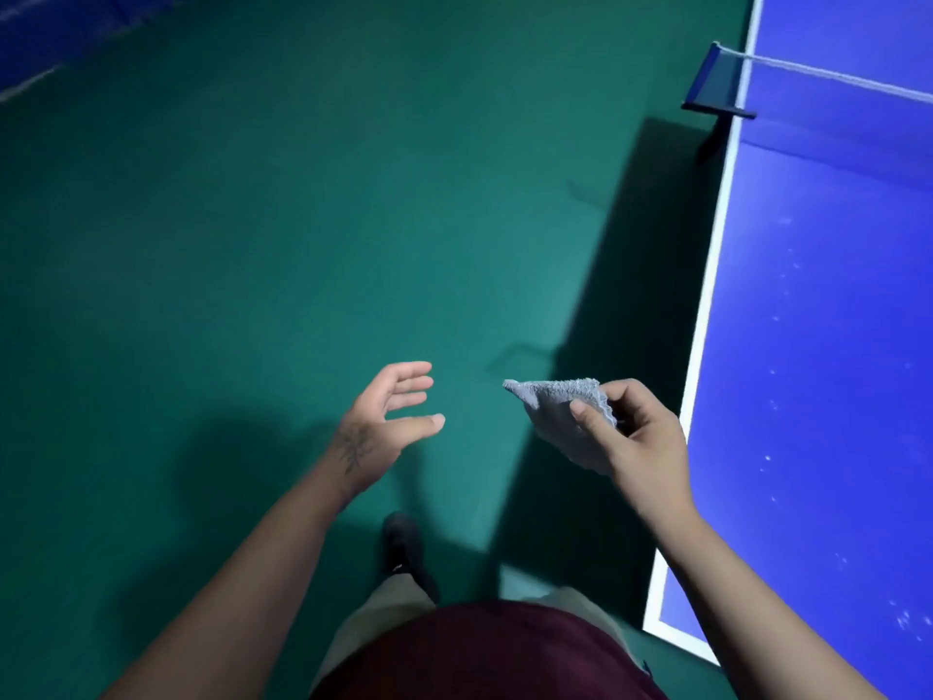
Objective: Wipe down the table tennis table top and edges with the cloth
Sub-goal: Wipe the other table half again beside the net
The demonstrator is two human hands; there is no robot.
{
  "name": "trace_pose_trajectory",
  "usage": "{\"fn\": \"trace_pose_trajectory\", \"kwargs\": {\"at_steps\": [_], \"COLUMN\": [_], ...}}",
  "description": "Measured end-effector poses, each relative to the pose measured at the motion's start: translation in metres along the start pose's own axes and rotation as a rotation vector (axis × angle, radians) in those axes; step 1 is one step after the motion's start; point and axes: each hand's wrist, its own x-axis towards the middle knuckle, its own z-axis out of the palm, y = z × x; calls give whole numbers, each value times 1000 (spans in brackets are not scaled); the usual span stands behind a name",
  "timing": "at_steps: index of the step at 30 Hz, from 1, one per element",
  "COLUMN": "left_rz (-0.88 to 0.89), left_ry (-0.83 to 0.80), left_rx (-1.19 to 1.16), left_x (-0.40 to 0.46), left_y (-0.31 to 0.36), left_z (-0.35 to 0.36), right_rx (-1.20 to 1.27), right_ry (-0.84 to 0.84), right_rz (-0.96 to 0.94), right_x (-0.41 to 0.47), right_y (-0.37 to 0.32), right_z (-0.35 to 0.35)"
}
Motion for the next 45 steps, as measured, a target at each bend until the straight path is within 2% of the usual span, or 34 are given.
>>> {"fn": "trace_pose_trajectory", "kwargs": {"at_steps": [7,15,21,24,32,39,45], "left_rz": [26,88,97,74,84,113,146], "left_ry": [-306,-544,-632,-644,-621,-750,-920], "left_rx": [112,196,276,321,270,283,298], "left_x": [109,218,318,371,492,614,734], "left_y": [42,88,126,151,215,254,303], "left_z": [-31,8,40,49,85,126,159], "right_rx": [29,27,125,144,123,131,130], "right_ry": [300,534,690,681,632,820,994], "right_rz": [82,206,248,267,196,270,349], "right_x": [25,61,149,208,351,448,536], "right_y": [-21,-12,8,12,-20,-18,-28], "right_z": [47,42,30,25,-18,-48,-32]}}
